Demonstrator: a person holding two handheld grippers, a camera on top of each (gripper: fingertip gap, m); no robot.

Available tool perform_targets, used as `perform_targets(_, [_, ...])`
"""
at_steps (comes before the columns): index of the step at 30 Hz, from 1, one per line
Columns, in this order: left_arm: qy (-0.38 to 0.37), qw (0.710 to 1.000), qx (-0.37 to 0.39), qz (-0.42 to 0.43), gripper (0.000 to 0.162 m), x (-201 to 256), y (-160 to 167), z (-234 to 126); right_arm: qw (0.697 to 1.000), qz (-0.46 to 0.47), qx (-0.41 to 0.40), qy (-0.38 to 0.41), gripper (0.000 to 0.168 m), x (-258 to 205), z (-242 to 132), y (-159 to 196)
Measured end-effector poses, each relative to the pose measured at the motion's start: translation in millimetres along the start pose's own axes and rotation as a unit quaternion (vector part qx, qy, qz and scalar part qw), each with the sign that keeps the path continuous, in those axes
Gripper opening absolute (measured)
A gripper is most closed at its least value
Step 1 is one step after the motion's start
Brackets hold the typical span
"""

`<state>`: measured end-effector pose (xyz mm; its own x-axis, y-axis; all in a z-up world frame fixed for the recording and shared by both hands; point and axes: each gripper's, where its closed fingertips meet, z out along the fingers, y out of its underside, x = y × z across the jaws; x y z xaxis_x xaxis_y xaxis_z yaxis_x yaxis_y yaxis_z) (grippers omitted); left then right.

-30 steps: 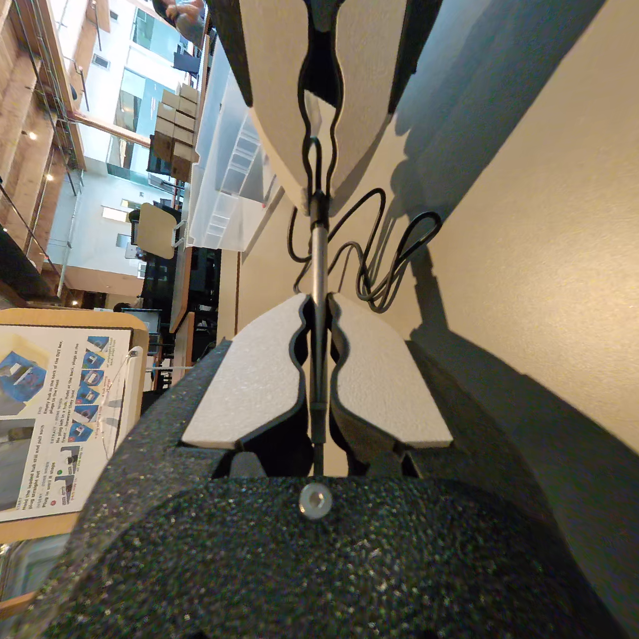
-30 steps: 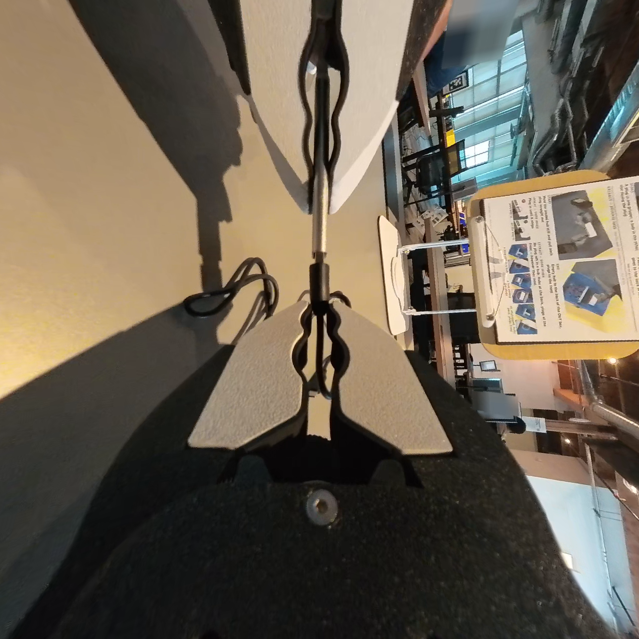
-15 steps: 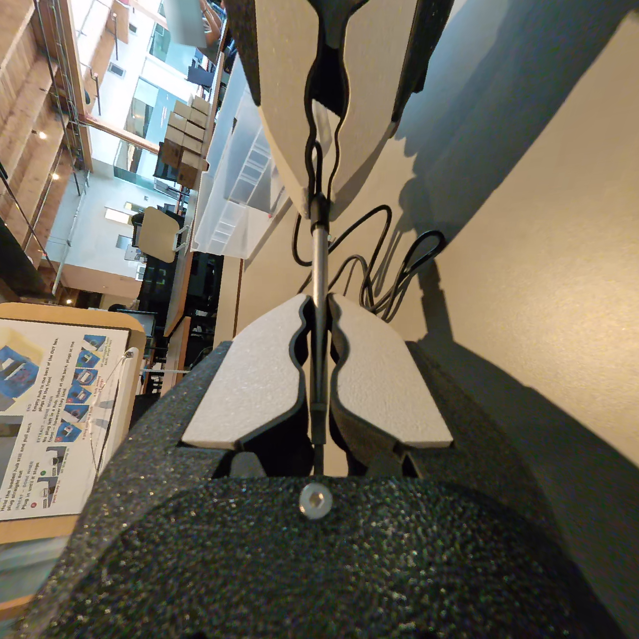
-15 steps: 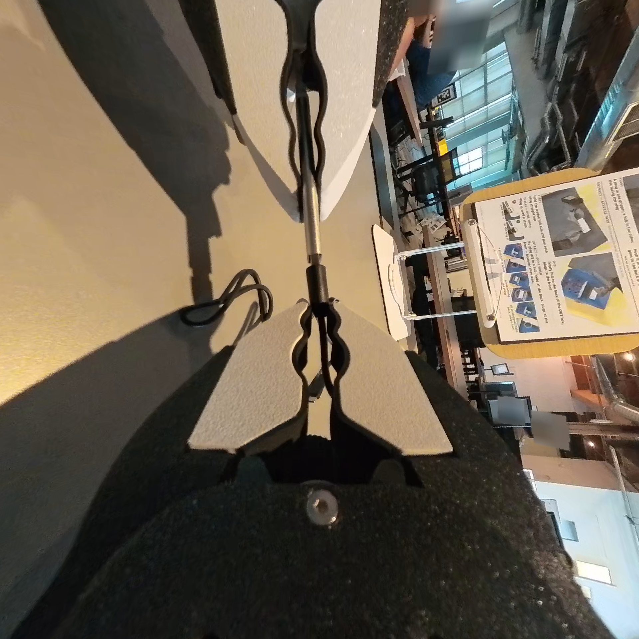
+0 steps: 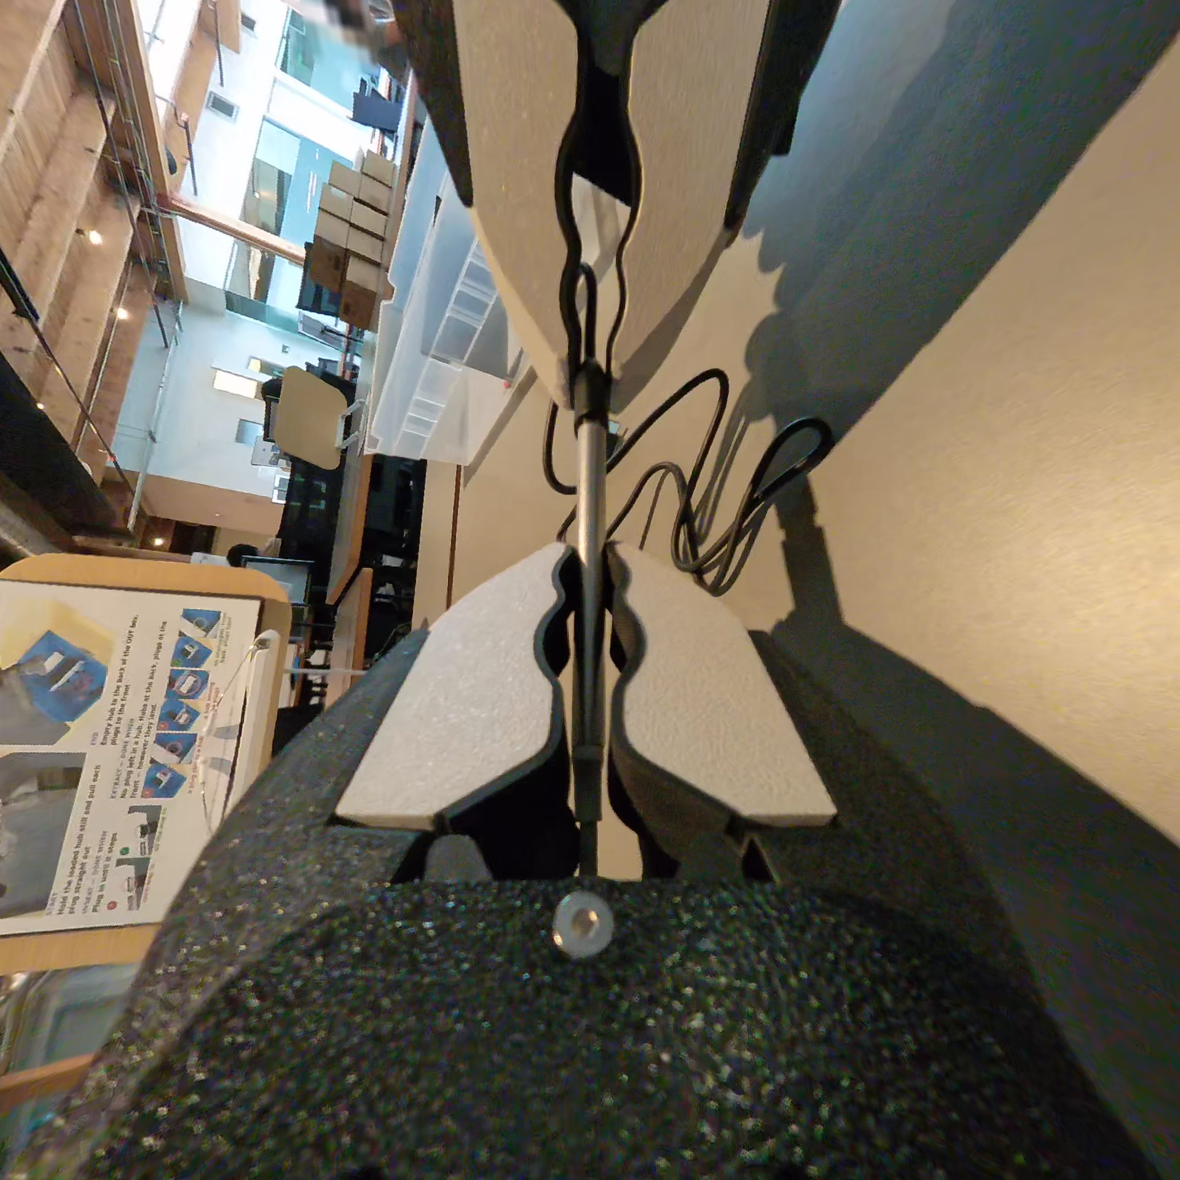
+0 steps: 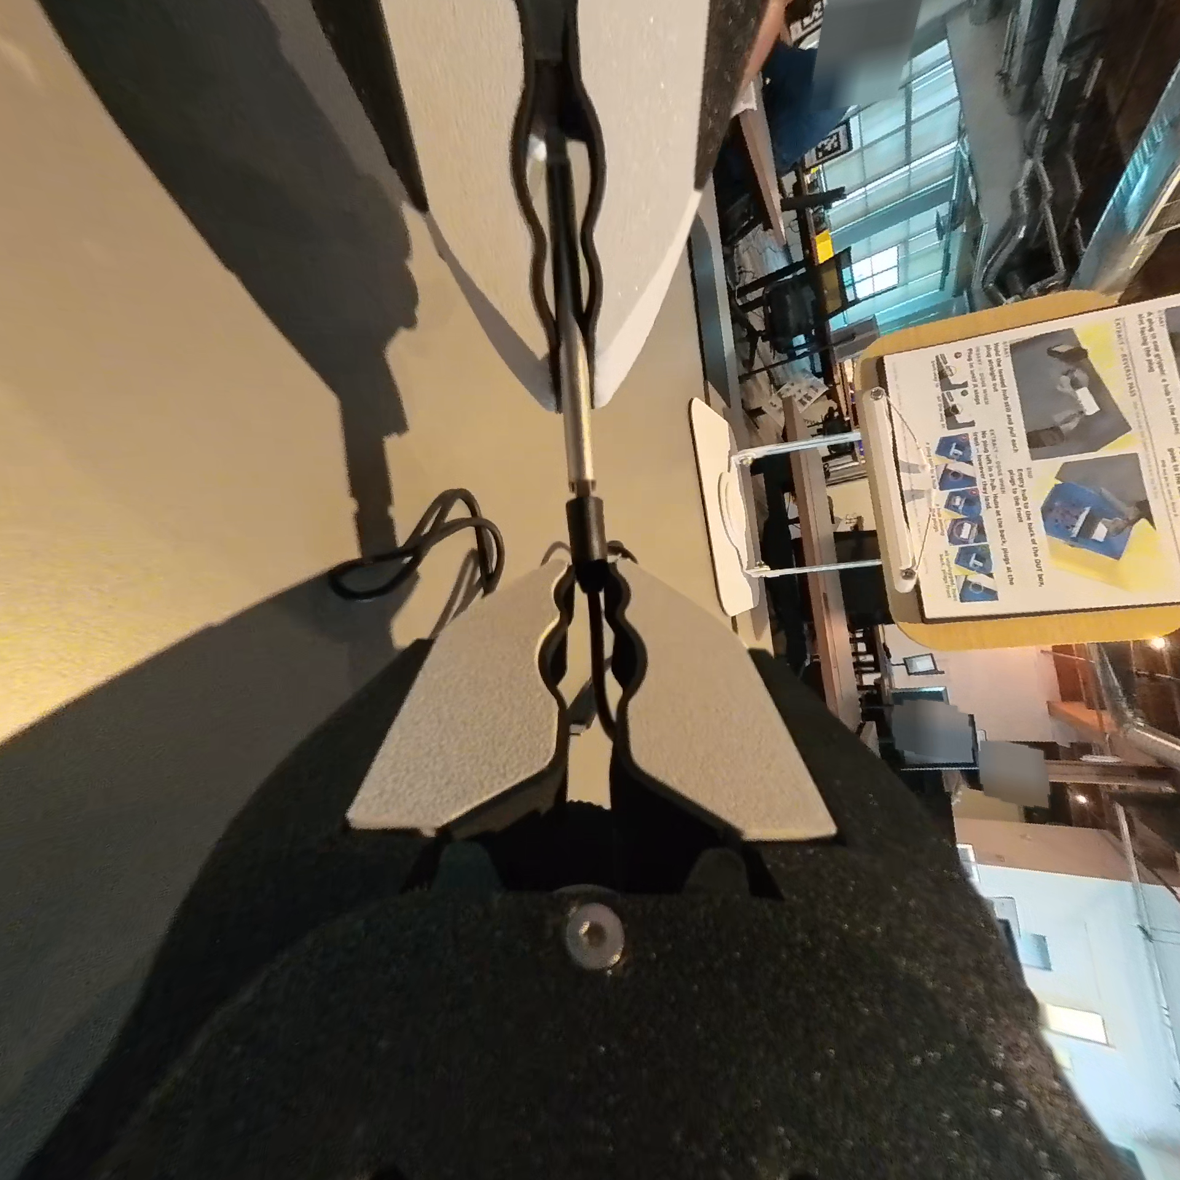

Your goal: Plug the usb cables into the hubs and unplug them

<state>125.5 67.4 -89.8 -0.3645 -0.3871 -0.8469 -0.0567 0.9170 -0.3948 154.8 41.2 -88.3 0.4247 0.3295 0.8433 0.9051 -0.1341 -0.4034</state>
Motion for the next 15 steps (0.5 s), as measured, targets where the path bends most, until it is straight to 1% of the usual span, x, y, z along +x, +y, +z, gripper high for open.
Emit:
perform_targets(4, [0.002,1.000,-0.016,0.019,0.007,3.4,1.6,2.0,1.000,-0.013,-0.021,-0.010,0.007,-5.4,3.4,3.7])
perform_targets(8, [0.003,1.000,-0.008,0.009,0.007,2.0,0.2,0.9,1.000,-0.007,-0.017,-0.008,0.007,-3.6,2.1,1.2])
perform_targets(13, [0.006,1.000,-0.014,0.020,0.007,5.1,1.2,1.9,0.999,-0.018,-0.025,-0.013,0.007,-7.0,3.2,2.7])
perform_targets(15, [-0.004,1.000,-0.011,0.024,0.007,2.5,0.3,1.4,1.000,-0.019,-0.020,-0.007,0.008,-5.0,2.0,2.3])
